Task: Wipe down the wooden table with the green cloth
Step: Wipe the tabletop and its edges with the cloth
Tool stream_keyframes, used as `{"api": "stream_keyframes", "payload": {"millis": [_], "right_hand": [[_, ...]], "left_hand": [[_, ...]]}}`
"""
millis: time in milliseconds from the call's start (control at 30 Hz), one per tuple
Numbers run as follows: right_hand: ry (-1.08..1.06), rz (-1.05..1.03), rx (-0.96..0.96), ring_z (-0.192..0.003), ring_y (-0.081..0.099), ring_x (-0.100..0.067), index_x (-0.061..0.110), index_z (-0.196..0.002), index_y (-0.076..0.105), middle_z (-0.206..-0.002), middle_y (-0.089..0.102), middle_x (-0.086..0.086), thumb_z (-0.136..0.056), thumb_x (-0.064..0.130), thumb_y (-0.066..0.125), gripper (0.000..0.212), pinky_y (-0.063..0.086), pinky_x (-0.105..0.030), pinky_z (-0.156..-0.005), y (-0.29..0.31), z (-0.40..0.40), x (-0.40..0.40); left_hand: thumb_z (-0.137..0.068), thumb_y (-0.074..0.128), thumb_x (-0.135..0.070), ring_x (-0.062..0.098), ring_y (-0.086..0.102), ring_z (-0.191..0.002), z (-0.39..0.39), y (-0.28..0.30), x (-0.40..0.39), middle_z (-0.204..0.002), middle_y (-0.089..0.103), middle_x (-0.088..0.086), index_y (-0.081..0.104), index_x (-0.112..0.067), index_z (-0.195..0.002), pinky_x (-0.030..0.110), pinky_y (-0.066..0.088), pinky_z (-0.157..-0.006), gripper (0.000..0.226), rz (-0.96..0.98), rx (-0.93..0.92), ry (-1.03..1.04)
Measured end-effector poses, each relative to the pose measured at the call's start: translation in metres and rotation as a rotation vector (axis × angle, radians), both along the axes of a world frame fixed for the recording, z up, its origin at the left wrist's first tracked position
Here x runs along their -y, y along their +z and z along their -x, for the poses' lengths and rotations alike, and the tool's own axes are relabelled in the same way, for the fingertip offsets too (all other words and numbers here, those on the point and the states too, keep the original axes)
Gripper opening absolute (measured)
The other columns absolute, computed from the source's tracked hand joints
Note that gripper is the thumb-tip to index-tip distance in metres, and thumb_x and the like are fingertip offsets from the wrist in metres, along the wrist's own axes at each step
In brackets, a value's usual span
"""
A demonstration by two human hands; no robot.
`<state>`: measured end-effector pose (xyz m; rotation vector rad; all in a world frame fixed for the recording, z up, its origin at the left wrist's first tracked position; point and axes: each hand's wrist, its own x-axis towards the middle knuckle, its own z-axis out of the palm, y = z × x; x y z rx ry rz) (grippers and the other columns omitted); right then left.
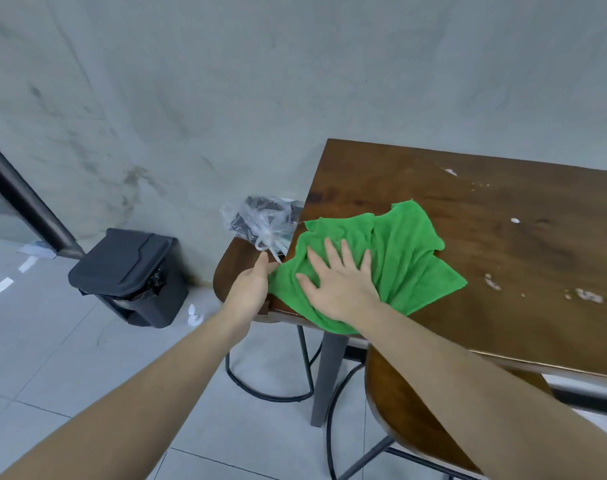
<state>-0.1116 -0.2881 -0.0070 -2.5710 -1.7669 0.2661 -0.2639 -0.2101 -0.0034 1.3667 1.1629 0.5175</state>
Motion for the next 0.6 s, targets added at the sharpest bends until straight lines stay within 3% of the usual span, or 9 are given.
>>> {"api": "stream_keyframes", "payload": {"millis": [100,200,267,367,533,600], "right_hand": [[0.186,-0.032,0.033,-0.156,-0.008,-0.028,0.048,-0.157,0.009,-0.17,-0.002,0.006,-0.098,0.069,0.012,0.063,-0.007,-0.067,-0.118,-0.002,0.025,0.011],[0.349,-0.054,0.071,-0.156,-0.002,-0.018,0.055,-0.154,0.014,-0.168,0.004,0.017,-0.1,0.067,0.013,0.055,-0.003,-0.064,-0.12,-0.001,0.008,0.041],[0.369,-0.042,0.078,-0.156,-0.003,-0.014,0.059,-0.152,0.012,-0.167,0.003,0.022,-0.099,0.069,0.011,0.054,-0.005,-0.058,-0.123,0.001,-0.015,0.067],[0.312,0.016,0.091,-0.154,-0.012,-0.009,0.064,-0.15,0.001,-0.165,-0.007,0.027,-0.099,0.072,0.013,0.054,-0.009,-0.05,-0.124,0.005,-0.055,0.115],[0.16,0.088,0.064,-0.148,-0.024,0.002,0.07,-0.145,-0.009,-0.16,-0.015,0.035,-0.092,0.08,0.005,0.055,-0.007,-0.047,-0.125,0.013,-0.115,0.196],[0.129,0.116,0.054,-0.147,-0.027,0.004,0.071,-0.143,-0.013,-0.158,-0.017,0.036,-0.09,0.081,0.0,0.056,-0.008,-0.048,-0.124,0.014,-0.125,0.208]], "left_hand": [[-0.099,0.043,-0.045,0.017,0.067,-0.097,0.002,-0.001,0.003,-0.106,0.071,-0.005,0.068,-0.032,-0.101,0.044,0.056,-0.088,0.028,-0.021,0.01,-0.029],[-0.1,0.049,-0.034,0.006,0.062,-0.093,-0.003,-0.007,0.005,-0.11,0.066,-0.008,0.06,-0.025,-0.118,0.019,0.049,-0.079,0.023,-0.227,-0.057,-0.12],[-0.098,0.053,-0.032,0.011,0.056,-0.11,-0.008,-0.013,0.007,-0.127,0.057,-0.002,0.055,-0.024,-0.131,0.018,0.04,-0.09,0.034,-0.413,-0.134,-0.223],[-0.096,0.056,-0.036,0.027,0.039,-0.133,-0.014,-0.021,0.015,-0.145,0.038,0.008,0.05,-0.028,-0.14,0.032,0.027,-0.112,0.046,-0.574,-0.289,-0.329],[-0.101,0.033,-0.049,0.025,0.008,-0.15,-0.023,-0.021,0.024,-0.163,0.019,0.006,0.034,-0.032,-0.151,0.04,0.008,-0.121,0.053,-0.959,-0.576,-0.396],[-0.102,0.025,-0.048,0.021,0.002,-0.152,-0.028,-0.019,0.021,-0.165,0.012,0.002,0.024,-0.03,-0.155,0.04,0.002,-0.123,0.056,-0.98,-0.642,-0.488]]}}
